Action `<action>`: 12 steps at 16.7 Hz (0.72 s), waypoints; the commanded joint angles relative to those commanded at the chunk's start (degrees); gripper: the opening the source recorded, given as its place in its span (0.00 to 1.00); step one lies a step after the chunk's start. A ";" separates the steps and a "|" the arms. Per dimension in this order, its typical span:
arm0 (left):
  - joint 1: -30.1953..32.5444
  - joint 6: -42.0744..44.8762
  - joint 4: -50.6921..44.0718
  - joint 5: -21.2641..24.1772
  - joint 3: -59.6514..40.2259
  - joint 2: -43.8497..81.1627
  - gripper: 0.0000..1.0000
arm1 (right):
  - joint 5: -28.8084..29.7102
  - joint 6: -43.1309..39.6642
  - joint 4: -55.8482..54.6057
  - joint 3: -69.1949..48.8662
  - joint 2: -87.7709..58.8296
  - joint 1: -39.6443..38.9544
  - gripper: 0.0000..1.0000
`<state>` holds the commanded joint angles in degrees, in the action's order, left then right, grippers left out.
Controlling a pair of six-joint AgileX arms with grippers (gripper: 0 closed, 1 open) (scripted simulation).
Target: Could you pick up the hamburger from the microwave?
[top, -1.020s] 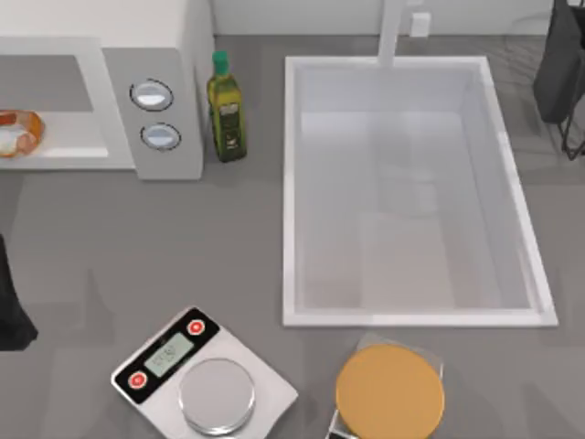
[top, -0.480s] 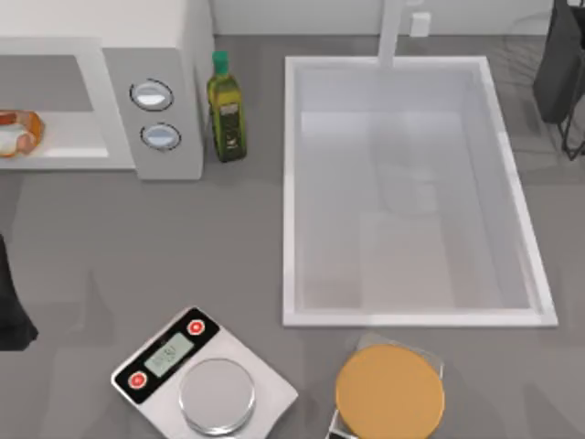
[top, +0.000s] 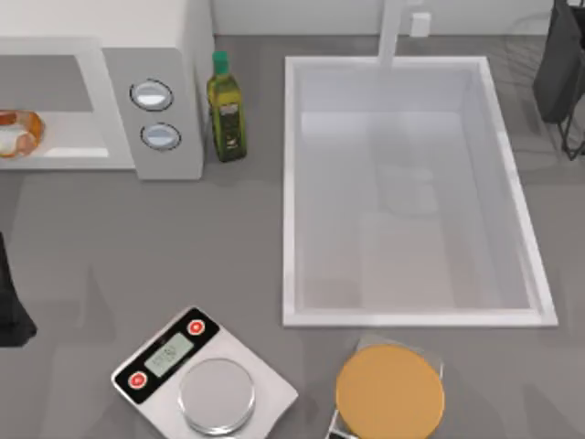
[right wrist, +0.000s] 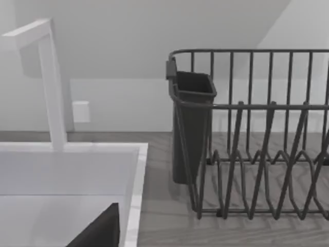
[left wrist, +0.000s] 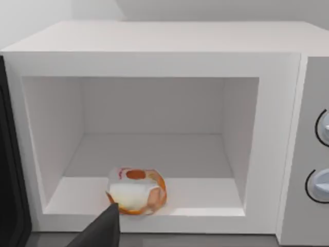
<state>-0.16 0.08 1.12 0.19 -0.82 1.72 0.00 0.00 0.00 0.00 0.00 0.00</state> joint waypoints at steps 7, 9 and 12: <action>-1.99 0.93 13.75 2.35 -10.08 24.74 1.00 | 0.00 0.00 0.00 0.00 0.00 0.00 1.00; -2.83 1.32 19.54 3.34 -14.32 36.38 1.00 | 0.00 0.00 0.00 0.00 0.00 0.00 1.00; -4.19 1.95 28.99 4.96 -21.25 55.90 1.00 | 0.00 0.00 0.00 0.00 0.00 0.00 1.00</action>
<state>-4.35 2.03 30.11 5.15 -22.07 57.62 0.00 0.00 0.00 0.00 0.00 0.00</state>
